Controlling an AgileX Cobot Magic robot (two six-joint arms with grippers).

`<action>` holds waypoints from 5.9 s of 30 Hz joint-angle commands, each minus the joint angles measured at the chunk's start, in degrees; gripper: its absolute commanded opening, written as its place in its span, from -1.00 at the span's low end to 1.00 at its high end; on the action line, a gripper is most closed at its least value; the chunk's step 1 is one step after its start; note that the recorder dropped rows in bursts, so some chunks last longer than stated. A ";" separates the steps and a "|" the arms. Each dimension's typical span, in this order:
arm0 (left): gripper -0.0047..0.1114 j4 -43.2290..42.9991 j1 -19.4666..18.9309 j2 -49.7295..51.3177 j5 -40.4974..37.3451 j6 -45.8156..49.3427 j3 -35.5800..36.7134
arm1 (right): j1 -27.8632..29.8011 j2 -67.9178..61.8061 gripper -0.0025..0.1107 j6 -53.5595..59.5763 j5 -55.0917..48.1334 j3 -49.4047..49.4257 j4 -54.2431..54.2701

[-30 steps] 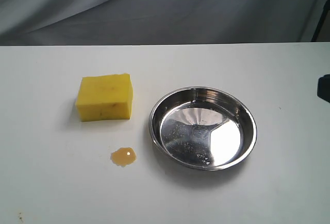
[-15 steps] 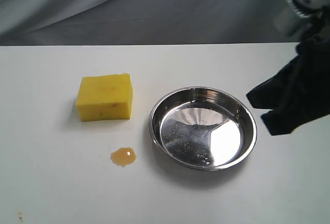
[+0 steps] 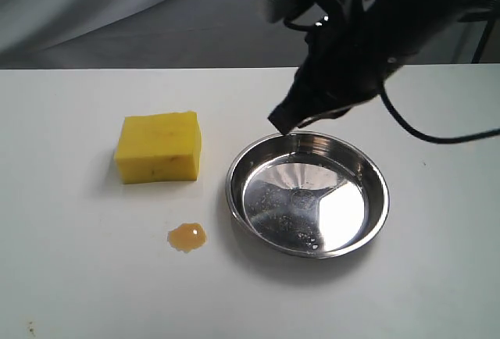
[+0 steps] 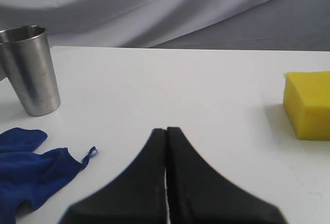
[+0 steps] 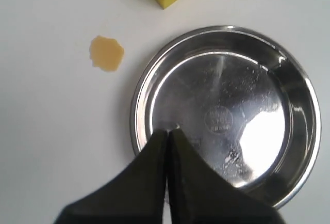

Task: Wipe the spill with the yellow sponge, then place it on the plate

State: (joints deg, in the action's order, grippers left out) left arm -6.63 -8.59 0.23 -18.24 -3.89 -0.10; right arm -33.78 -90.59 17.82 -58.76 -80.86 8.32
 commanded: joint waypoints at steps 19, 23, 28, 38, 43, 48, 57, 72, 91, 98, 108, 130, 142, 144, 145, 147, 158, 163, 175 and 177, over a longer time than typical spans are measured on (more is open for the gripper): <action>-0.92 0.03 0.32 -0.23 0.25 -0.22 0.10 | -1.41 -27.24 0.23 3.34 1.17 -29.17 0.23; -0.92 0.03 0.32 -0.23 0.25 -0.22 0.10 | -2.90 -30.11 0.41 6.81 6.20 -29.88 1.18; -0.92 0.03 0.32 -0.23 0.25 -0.22 0.10 | -4.84 -33.16 0.58 7.65 11.41 -29.88 0.38; -0.92 0.03 0.32 -0.23 0.25 -0.22 0.10 | -6.29 -39.53 0.63 7.65 18.15 -29.88 -0.02; -0.92 0.03 0.32 -0.23 0.25 -0.22 0.10 | -6.29 -41.85 0.63 7.65 20.16 -29.88 -0.38; -0.92 0.03 0.32 -0.23 0.25 -0.22 0.10 | -6.29 -43.18 0.63 7.65 22.49 -29.88 -0.77; -0.92 0.03 0.32 -0.23 0.25 -0.22 0.10 | -6.29 -44.55 0.57 7.53 21.60 -29.88 -1.19; -0.92 0.03 0.32 -0.23 0.25 -0.22 0.10 | -6.29 -45.74 -0.35 7.41 20.97 -29.88 -0.71; -0.92 0.03 0.32 -0.23 0.25 -0.22 0.10 | -6.29 -39.55 -0.96 7.91 19.47 -29.88 -1.37; -0.92 0.03 0.32 -0.23 0.25 -0.22 0.10 | -6.29 -37.33 -0.96 12.24 10.98 -28.73 2.56; -0.92 0.03 0.32 -0.23 0.25 -0.22 0.10 | -6.58 -27.42 -0.96 16.59 24.62 -9.15 7.46; -0.92 0.03 0.32 -0.23 0.25 -0.22 0.10 | -12.43 -25.76 -0.96 19.40 43.45 13.10 7.73; -0.92 0.03 0.32 -0.23 0.25 -0.22 0.10 | -14.17 -25.64 -0.96 20.36 36.57 14.12 7.23; -0.92 0.03 0.32 -0.23 0.25 -0.22 0.10 | -15.00 -25.64 -0.96 20.59 35.61 14.12 7.23; -0.92 0.03 0.32 -0.23 0.25 -0.22 0.10 | -15.47 -25.64 -0.96 20.71 35.08 14.12 7.23; -0.92 0.03 0.32 -0.23 0.25 -0.22 0.10 | -16.33 -25.64 -0.96 20.71 34.47 14.12 7.23; -0.92 0.03 0.32 -0.23 0.25 -0.22 0.10 | -16.76 -21.34 -0.96 20.25 33.88 14.12 7.47; -0.92 0.03 0.32 -0.23 0.25 -0.22 0.10 | -16.76 -19.66 -0.96 19.50 31.74 14.12 7.47; -0.92 0.03 0.32 -0.23 0.25 -0.22 0.10 | -15.38 -24.73 -0.96 19.50 36.84 14.12 5.08; -0.92 0.03 0.32 -0.23 0.25 -0.22 0.10 | -14.39 -25.01 -0.96 18.92 38.87 14.12 5.08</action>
State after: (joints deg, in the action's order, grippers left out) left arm -6.63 -8.59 0.23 -18.24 -3.89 -0.10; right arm -49.85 -113.76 37.48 -23.18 -66.99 15.02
